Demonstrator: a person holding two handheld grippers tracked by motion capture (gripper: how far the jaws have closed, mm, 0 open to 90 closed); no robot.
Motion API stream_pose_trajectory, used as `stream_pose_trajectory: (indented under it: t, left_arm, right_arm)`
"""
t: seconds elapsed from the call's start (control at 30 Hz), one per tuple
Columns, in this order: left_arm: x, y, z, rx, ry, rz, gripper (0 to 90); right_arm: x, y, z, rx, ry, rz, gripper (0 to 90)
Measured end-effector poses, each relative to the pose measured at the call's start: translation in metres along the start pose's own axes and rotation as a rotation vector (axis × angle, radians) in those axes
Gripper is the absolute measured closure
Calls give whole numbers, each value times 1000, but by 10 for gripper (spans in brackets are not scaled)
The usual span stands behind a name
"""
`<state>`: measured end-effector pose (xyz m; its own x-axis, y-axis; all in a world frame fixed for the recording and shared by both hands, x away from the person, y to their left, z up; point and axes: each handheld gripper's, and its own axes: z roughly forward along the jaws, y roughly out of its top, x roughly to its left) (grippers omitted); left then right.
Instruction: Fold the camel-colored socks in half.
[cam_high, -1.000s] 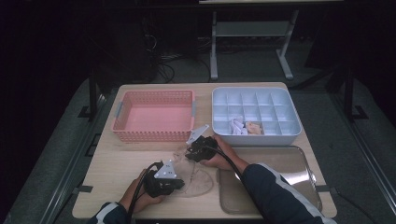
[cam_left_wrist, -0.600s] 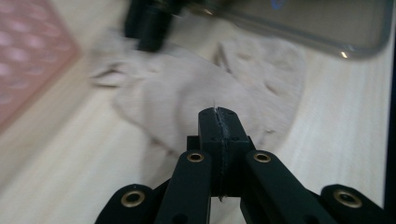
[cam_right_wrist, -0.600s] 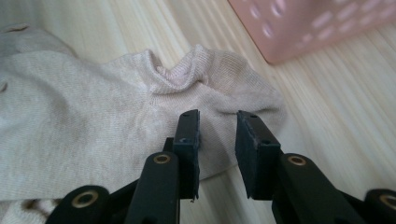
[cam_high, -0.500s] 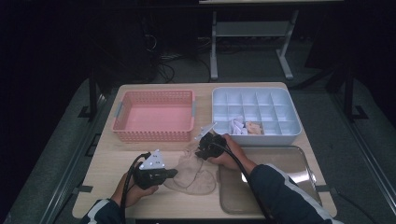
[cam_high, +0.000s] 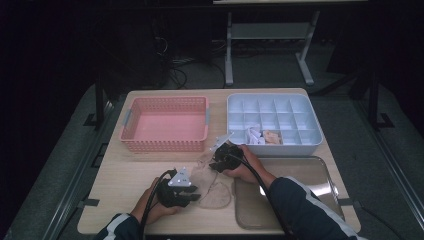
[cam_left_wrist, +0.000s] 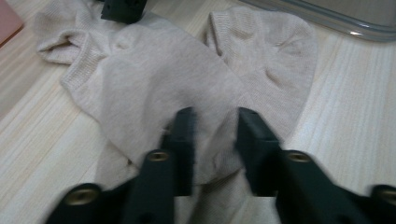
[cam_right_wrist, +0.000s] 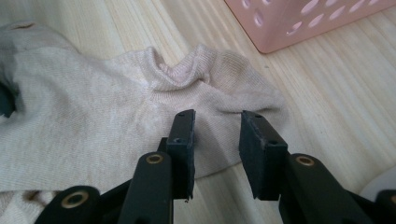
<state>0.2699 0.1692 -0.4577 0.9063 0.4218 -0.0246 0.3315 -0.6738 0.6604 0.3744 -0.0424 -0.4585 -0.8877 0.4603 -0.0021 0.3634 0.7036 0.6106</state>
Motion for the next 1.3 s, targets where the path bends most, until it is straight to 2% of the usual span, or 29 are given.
stream_pose_trajectory:
  t: [0.1, 0.13, 0.23, 0.3, 0.33, 0.47, 0.53, 0.57, 0.6, 0.7, 0.8, 0.83, 0.9, 0.97, 1.0, 1.03, 1.13, 1.17, 1.2, 1.23, 1.3]
  left_arm:
    - [0, 0, -1, 2, 1, 8, 854]
    - [-1, 0, -2, 9, 1, 21, 875]
    - [-1, 1, -5, 7, -8, 41, 890]
    - [1, 3, -12, -16, 2, 46, 890]
    - [2, 4, -17, -43, 2, 38, 890]
    - [10, 10, -41, -111, 56, 44, 890]
    - [15, 10, -47, -117, 57, 50, 891]
    - [19, 9, -49, -107, 65, 55, 891]
    - [22, 8, -49, -97, 92, 51, 891]
    - [36, 1, -46, -69, 103, 33, 891]
    - [45, -5, -44, -23, 149, 36, 890]
    - [48, -7, -44, -20, 161, 18, 890]
    - [54, -11, -45, -4, 188, 14, 889]
    - [59, -15, -45, -14, 188, -11, 883]
    - [63, -17, -43, -11, 210, -24, 864]
    - [67, -19, -42, -7, 235, -43, 789]
    - [75, -24, -39, -27, 242, -99, 725]
    - [77, -25, -39, -31, 250, -119, 640]
    - [78, -26, -40, -43, 240, -140, 607]
    - [78, -27, -40, -47, 232, -141, 590]
    - [77, -28, -38, -29, 241, -149, 540]
  right_arm:
    - [-1, -1, 0, -4, -5, -3, 644]
    - [-1, -1, 0, -3, -3, -2, 641]
    - [-1, -2, -1, 0, -2, 1, 620]
    - [-1, -2, -1, 1, -2, 2, 614]
    - [-1, -2, -2, 3, -4, 1, 611]
    - [-1, -3, -3, 6, 7, 7, 609]
    - [-1, -3, -4, 11, 9, 6, 609]
    - [-1, -3, -4, 12, 12, 12, 607]
    - [0, -4, -4, 15, 11, 18, 607]
    - [3, -4, -6, 29, 5, 18, 601]
    - [6, -6, -8, 40, 10, 40, 586]
    - [8, -8, -9, 47, 10, 49, 572]
    - [10, -11, -12, 57, 13, 56, 563]
    - [12, -13, -15, 50, 35, 47, 563]
    - [13, -13, -16, 30, 28, 29, 564]
    - [15, -13, -20, 7, 23, 19, 569]
    - [18, -8, -26, -71, -9, -38, 607]
    - [18, -5, -27, -91, -27, -63, 631]
    - [17, -4, -26, -102, -38, -69, 649]
    - [16, -3, -25, -109, -37, -65, 671]
    - [12, -1, -18, -100, -48, -64, 705]
